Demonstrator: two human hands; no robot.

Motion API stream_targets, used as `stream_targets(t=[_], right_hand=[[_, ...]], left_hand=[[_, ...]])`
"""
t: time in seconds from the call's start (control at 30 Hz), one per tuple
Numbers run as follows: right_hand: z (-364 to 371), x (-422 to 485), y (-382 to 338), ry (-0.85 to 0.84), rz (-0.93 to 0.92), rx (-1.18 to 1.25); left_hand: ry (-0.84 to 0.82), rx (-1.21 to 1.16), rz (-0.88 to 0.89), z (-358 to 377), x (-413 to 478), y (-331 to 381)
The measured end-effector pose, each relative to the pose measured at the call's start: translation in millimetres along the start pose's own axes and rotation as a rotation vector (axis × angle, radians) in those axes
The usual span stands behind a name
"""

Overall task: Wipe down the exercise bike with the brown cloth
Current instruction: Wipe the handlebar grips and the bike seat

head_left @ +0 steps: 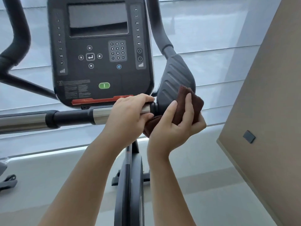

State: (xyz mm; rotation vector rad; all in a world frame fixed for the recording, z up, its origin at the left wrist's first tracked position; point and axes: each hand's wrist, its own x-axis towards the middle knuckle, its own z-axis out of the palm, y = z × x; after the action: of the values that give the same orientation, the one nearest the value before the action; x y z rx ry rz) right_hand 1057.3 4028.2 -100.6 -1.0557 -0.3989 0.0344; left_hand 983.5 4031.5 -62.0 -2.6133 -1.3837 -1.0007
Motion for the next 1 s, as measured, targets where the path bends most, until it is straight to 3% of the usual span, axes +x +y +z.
stream_targets(t=[0.1,0.23,0.37,0.43,0.6,0.77,0.9,1.0], right_hand=[[-11,-2,1,-0.104,-0.004,0.006],[-45,41,0,-0.389,-0.032,-0.078],[-26,85,-6,-0.567,-0.331,-0.37],[-18,82,-5,-0.569,-0.382,-0.444],[-36,62,-1,-0.545,-0.372,-0.365],[-63,85,-6,-0.832,-0.394,-0.294],[-29,151,-20,-0.912,-0.531,-0.337],[20,174,-26,-1.123,-0.678,-0.485]], left_hand=[[-0.012,-0.032,0.03,-2,1,-4],[0.007,-0.03,0.05,0,0,-7],[0.052,-0.031,0.046,2,-1,-6],[0.063,-0.037,0.038,2,-1,-6],[0.089,-0.059,-0.008,5,-2,0],[0.209,-0.001,-0.138,12,1,13],[0.253,0.03,-0.169,15,1,17],[0.252,0.028,-0.187,16,0,19]])
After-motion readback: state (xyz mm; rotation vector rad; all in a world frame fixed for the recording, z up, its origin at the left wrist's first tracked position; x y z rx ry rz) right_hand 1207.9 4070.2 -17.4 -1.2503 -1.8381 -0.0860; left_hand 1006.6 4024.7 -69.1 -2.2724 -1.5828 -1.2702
